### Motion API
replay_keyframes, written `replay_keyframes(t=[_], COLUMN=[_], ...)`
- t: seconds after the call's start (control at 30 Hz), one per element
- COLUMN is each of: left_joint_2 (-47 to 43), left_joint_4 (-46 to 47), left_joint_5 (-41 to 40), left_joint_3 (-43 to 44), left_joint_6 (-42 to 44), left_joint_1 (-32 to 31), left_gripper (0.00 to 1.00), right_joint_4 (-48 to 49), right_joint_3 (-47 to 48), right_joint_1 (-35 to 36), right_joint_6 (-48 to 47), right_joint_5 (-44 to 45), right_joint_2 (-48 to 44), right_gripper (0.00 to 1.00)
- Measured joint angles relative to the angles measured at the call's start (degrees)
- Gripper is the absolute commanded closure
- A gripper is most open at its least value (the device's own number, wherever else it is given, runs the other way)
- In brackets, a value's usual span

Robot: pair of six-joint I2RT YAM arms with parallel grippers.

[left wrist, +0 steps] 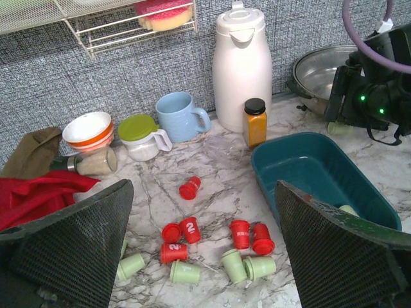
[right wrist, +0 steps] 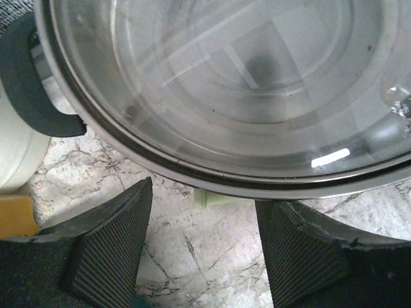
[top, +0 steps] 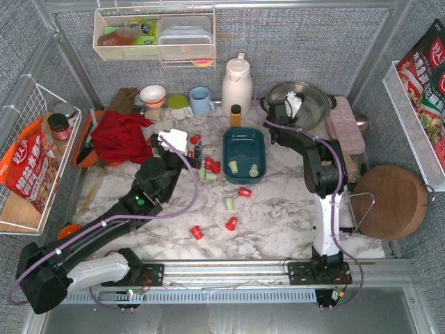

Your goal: Mix the coffee capsules in the storage basket

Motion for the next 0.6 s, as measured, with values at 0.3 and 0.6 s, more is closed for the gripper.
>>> replay_keyframes(t=[0.3,0.6], left_joint_2=[-0.57,-2.51], left_joint_4=[-0.46,-0.46], left_joint_5=[0.15,0.20], left_joint_3=[0.39,0.42], left_joint_6=[-0.24,-0.42], left_joint_1=[0.00,0.00], left_gripper=[0.01,0.01], right_joint_4=[-19.37,-29.59], right_joint_3=[13.81,20.06], right_joint_1=[-1.40,-3.23], right_joint_6=[5.22,7.72], right_joint_5=[-0.39,-3.37], right_joint_2=[6.12,9.20], right_gripper=[0.32,0.40])
